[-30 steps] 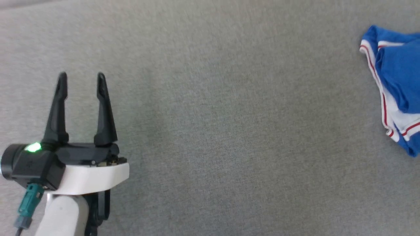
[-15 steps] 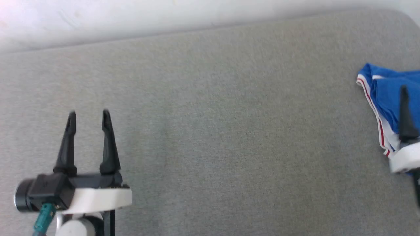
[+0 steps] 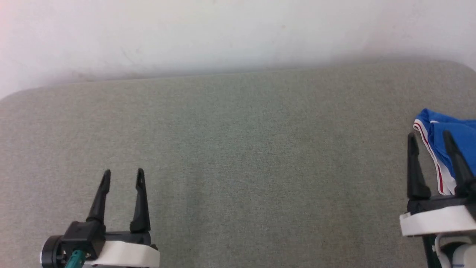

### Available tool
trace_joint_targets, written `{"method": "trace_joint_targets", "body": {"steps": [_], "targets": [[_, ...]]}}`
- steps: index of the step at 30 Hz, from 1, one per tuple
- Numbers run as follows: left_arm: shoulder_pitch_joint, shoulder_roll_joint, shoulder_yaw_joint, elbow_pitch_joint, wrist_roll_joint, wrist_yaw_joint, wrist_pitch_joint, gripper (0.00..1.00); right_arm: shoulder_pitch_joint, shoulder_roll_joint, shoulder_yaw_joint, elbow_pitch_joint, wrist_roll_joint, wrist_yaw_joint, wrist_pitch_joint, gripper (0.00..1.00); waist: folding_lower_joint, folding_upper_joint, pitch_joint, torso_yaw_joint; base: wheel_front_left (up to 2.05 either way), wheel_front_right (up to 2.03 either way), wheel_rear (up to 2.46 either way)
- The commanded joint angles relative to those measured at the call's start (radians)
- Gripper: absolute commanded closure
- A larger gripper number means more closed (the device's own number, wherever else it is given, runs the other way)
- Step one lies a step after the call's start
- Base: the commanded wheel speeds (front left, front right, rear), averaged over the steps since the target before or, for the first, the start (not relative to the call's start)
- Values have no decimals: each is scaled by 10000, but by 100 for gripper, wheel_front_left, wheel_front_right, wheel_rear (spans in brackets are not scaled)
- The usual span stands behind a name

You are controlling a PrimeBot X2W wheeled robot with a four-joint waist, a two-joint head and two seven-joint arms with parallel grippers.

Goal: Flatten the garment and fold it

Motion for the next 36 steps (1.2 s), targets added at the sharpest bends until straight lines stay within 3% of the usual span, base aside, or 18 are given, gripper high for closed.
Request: {"method": "trace_joint_targets", "body": {"steps": [1,10,23,24,36], "targets": [[131,-25,-80,170,37,-152,-44,0,251,54,91,144,62,-21,-204,0,2,0,-279,249,0,0,0],[243,-318,-154,419,126,-329,-45,0,832,67,171,936,864,-21,-701,0,2,0,-359,272,0,0,0],[337,-858,217,579,551,-510,-45,0,694,69,329,1519,971,-21,-838,0,2,0,-340,103,0,0,0],[201,-831,187,591,491,-501,4,100,773,38,321,1518,893,0,-784,100,2,0,-340,105,0,0,0],[127,-881,224,630,610,-575,164,100,742,29,388,1501,811,-1,-634,100,2,0,-390,103,0,0,0]]}}
